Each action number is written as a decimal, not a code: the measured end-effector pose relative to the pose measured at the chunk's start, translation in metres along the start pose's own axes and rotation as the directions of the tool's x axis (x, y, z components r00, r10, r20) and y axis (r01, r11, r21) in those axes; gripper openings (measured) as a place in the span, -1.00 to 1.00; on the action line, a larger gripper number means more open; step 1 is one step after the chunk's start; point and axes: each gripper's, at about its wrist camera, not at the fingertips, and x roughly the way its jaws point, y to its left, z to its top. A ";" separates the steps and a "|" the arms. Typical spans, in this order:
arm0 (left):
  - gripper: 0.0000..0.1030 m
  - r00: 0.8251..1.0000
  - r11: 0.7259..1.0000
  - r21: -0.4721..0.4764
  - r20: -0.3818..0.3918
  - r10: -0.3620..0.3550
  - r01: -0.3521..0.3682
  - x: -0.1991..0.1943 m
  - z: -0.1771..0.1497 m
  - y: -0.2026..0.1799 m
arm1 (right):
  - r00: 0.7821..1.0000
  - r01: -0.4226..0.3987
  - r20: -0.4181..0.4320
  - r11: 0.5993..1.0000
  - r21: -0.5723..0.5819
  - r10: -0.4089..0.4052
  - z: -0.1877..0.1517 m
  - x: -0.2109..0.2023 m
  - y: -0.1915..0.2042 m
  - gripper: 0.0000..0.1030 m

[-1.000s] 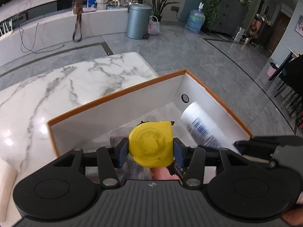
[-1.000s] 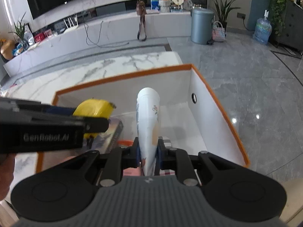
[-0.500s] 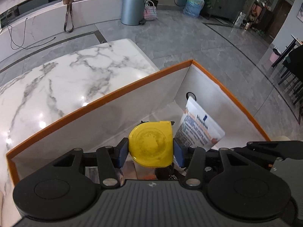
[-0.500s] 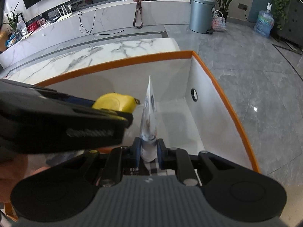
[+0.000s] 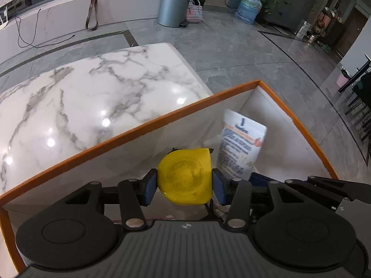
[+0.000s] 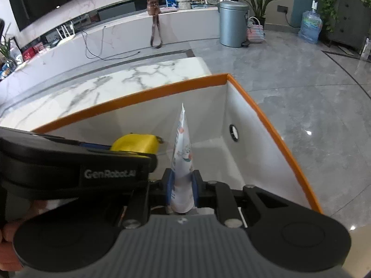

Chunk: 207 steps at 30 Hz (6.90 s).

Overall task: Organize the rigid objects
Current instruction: 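Lower the lotion bottle and tape measure into the box and open both grippers, then move both open grippers back over the dark spray can and white box, then grasp the dark blue spray can with the left gripper while the right approaches the white box, then grasp the white glasses-case box with the right gripper while the left holds the can, then carry the spray can and white box over the orange box with both grippers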

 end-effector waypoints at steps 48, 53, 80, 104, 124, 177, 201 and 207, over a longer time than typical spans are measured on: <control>0.33 0.973 0.986 -0.041 0.160 0.167 -0.162 -0.168 -0.070 0.061 | 0.988 -0.128 0.077 0.989 -0.080 0.134 -0.030 -0.107 0.095 -0.01; 0.33 0.963 0.977 -0.082 0.171 0.207 -0.196 -0.196 -0.093 0.088 | 0.974 -0.197 0.086 0.973 -0.124 0.208 -0.040 -0.128 0.130 0.00; 0.40 0.915 0.810 -0.488 0.054 0.399 -0.325 -0.215 -0.206 0.287 | 0.941 -0.310 -0.191 0.938 -0.152 0.280 -0.111 -0.040 0.286 0.19; 0.19 0.907 0.827 -0.391 -0.057 0.416 -0.404 -0.167 -0.203 0.339 | 0.918 -0.333 -0.229 0.943 0.001 0.325 -0.086 0.032 0.356 0.54; -0.14 0.900 0.848 -0.340 0.013 0.437 -0.407 -0.158 -0.207 0.347 | 0.948 -0.253 -0.225 0.962 -0.107 0.224 -0.070 0.068 0.420 0.65; -0.23 0.878 0.880 -0.140 0.100 0.469 -0.454 -0.136 -0.197 0.295 | 0.977 -0.180 -0.179 0.910 -0.374 0.119 -0.116 0.028 0.353 0.20; -0.23 0.888 0.924 -0.188 0.268 0.374 -0.332 -0.217 -0.168 0.235 | 0.976 -0.219 -0.080 0.916 -0.337 0.204 -0.106 -0.055 0.307 0.20; -0.23 0.877 0.938 -0.152 0.332 0.346 -0.313 -0.240 -0.157 0.197 | 0.972 -0.223 -0.007 0.916 -0.334 0.234 -0.095 -0.094 0.287 0.20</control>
